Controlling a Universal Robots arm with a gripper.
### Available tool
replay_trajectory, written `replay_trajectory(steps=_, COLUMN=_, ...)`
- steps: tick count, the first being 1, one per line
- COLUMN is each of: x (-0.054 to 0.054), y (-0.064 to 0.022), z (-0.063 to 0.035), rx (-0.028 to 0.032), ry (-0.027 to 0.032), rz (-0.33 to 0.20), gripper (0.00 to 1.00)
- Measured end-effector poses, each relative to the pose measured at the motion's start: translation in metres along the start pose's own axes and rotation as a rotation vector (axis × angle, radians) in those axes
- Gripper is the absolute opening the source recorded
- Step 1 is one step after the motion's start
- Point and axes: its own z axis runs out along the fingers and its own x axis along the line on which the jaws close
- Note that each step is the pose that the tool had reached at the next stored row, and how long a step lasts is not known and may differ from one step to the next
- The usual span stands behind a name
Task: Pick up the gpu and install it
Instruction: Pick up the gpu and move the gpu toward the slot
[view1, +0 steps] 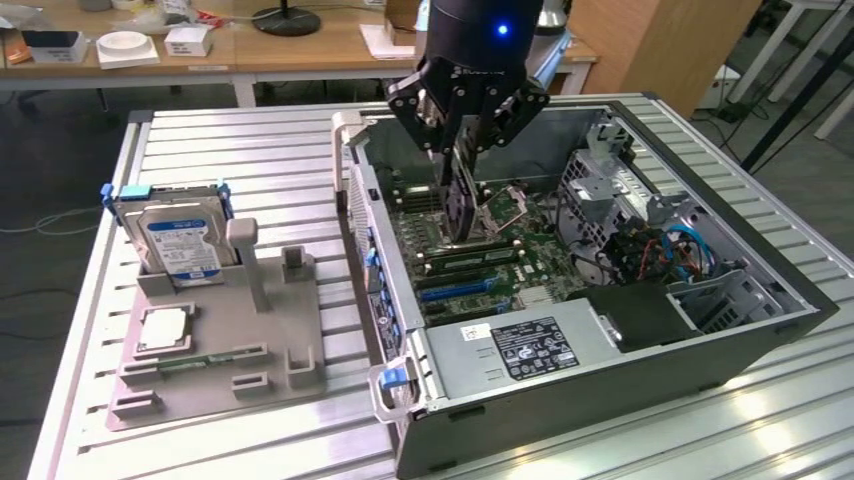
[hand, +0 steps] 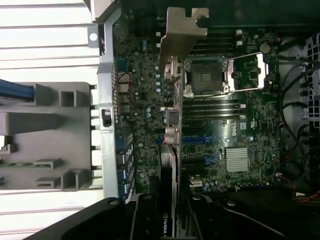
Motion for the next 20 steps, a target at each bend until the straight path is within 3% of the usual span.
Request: replay_trajectory(steps=20, x=-0.041, y=0.0028, z=0.0015, rx=-0.0043, ry=0.004, rz=-0.087, gripper=0.26)
